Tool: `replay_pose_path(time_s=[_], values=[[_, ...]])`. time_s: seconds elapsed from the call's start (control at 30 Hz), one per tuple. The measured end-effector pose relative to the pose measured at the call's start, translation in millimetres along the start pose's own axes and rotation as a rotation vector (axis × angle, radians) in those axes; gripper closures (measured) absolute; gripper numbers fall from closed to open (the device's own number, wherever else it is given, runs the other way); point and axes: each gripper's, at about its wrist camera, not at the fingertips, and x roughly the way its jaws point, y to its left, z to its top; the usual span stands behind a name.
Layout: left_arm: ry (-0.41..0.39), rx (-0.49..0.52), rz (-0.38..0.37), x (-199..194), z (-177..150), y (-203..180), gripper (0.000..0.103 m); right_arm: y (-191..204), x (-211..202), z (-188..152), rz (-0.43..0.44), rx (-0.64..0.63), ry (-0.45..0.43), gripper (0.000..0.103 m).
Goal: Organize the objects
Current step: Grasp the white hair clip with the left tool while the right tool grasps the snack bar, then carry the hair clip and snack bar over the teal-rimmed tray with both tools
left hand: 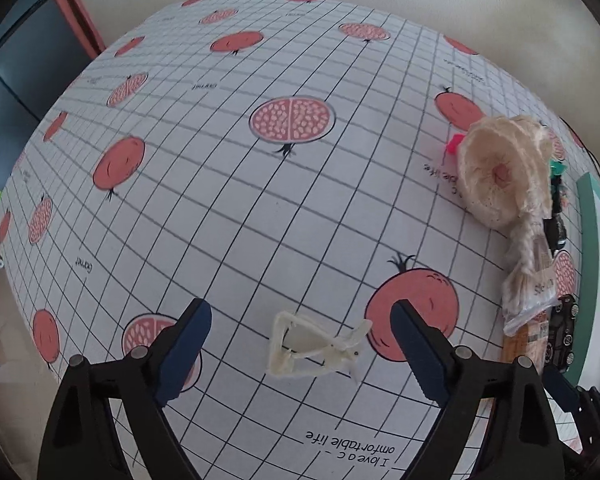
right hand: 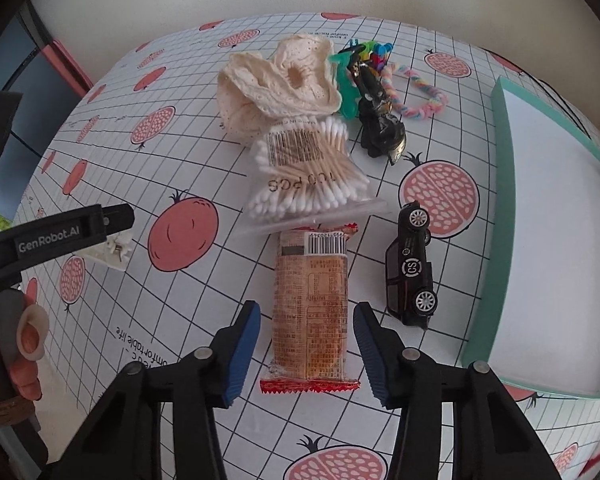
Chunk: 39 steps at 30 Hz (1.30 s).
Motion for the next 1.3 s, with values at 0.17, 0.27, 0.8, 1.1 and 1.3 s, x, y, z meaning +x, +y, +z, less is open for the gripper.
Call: replay_pose_path(time_s=[0.17, 0.27, 0.8, 1.1, 1.3], values=[[0.010, 0.005, 0.011, 7, -1, -5, 0.012, -3, 9, -1, -0.014, 0.007, 0.033, 0.052], [0.011, 0.017, 0.016, 8, -3, -9, 0.015, -3, 13, -1, -0.018, 0.009, 0.037, 0.052], [0.048, 0.049, -0.005, 11, -8, -19, 0.054, -7, 11, 1, -0.014, 0.025, 0.040, 0.064], [0.051, 0.028, -0.050, 5, -10, -18, 0.055, -9, 3, 0, 0.015, 0.039, 0.038, 0.064], [0.034, 0.022, -0.074, -8, -14, -22, 0.055, -12, -12, -8, 0.039, 0.044, 0.025, 0.064]])
